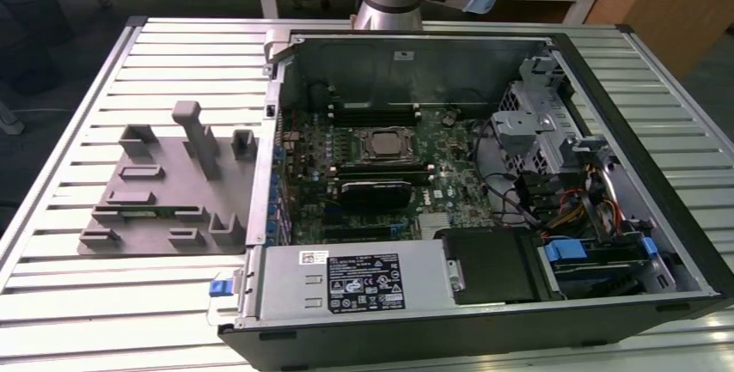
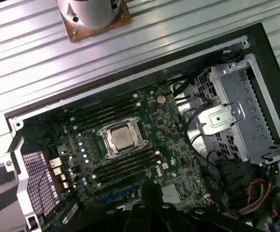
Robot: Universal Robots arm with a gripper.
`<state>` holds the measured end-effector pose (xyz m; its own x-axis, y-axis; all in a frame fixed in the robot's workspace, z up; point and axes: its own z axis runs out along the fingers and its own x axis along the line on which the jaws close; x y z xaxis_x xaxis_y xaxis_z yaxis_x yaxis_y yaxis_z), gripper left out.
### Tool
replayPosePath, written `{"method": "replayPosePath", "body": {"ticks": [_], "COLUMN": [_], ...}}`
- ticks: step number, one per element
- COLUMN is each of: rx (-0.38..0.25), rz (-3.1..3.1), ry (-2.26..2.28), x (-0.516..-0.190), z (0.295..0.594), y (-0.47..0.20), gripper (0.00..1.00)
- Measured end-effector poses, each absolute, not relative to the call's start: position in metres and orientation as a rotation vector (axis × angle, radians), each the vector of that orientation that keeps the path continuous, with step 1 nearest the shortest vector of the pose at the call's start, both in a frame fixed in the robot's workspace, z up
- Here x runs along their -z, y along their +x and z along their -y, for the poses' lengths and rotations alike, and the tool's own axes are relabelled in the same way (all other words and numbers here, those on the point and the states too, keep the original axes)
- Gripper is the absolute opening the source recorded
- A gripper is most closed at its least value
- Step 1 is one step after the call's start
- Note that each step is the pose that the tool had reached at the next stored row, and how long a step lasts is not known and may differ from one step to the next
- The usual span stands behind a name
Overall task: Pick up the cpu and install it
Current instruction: 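Install the second cpu locking lever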
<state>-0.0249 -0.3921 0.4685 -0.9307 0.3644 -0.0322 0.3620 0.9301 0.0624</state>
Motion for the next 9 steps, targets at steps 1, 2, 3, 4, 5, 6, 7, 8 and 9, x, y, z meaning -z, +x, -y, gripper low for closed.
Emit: {"method": "replayPosePath", "body": {"ticks": [1,2,3,4,5,6,7,8,9], "rx": [-0.089,-0.089,-0.088,-0.088,-0.088,-0.088,-0.088,-0.088,-0.088], "rz": [-3.044,-3.044,-3.044,-3.044,-3.044,-3.044,-3.044,-3.044,-3.044], "ry": [0.573,0.572,0.572,0.572,0.573,0.573,0.573,0.573,0.573], "x": [-0.4632,-0.4625,-0.461,-0.4592,-0.4574,-0.4557,-0.4545,-0.4546,-0.4546], "z": [0.3843,0.3841,0.3841,0.3841,0.3841,0.3841,0.3841,0.3841,0.3841], "y": [-0.025,-0.0249,-0.025,-0.025,-0.025,-0.025,-0.025,-0.025,-0.025], "gripper": [0.11,0.11,0.11,0.11,0.11,0.11,0.11,0.11,0.11]}}
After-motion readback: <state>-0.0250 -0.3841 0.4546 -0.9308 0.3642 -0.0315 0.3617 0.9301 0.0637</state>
